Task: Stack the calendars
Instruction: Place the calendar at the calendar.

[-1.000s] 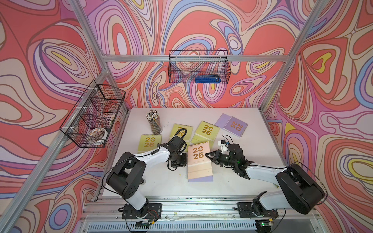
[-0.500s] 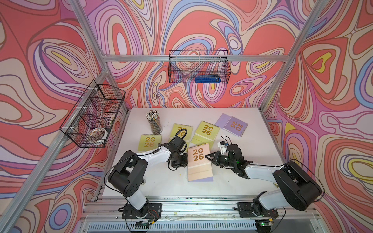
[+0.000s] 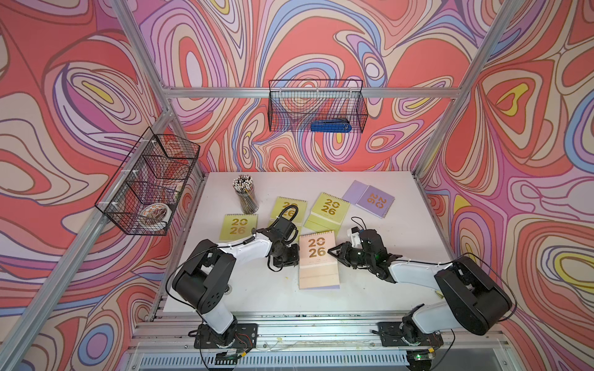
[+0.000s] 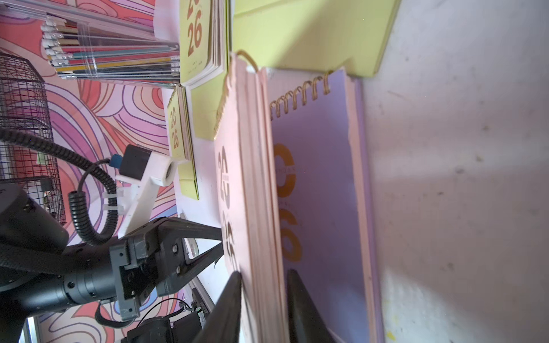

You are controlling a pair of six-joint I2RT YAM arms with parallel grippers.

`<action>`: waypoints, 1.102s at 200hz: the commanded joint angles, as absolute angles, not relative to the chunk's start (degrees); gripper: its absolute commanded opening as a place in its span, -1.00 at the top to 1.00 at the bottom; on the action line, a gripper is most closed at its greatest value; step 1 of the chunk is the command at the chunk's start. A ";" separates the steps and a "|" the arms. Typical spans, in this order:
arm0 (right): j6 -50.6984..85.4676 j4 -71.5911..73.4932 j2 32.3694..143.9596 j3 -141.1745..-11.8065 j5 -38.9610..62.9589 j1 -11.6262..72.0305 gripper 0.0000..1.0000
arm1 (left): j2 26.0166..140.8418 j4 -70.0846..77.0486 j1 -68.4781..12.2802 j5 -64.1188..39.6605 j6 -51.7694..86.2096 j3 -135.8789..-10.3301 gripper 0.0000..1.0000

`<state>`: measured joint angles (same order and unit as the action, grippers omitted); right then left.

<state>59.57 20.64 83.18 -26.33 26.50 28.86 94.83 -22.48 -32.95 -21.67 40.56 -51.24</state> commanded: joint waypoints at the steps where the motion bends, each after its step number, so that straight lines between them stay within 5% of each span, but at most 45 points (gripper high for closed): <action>1: 58.58 19.15 83.42 -28.08 25.19 29.09 0.41 | 95.71 -22.28 -32.70 -22.06 41.24 -52.12 1.00; 220: 56.02 9.60 85.63 -32.87 22.96 27.69 -0.22 | 95.01 -22.81 -32.70 -22.35 42.01 -52.03 1.00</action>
<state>56.99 9.91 85.21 -31.42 23.31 28.14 94.94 -22.50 -32.95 -22.26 40.77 -51.24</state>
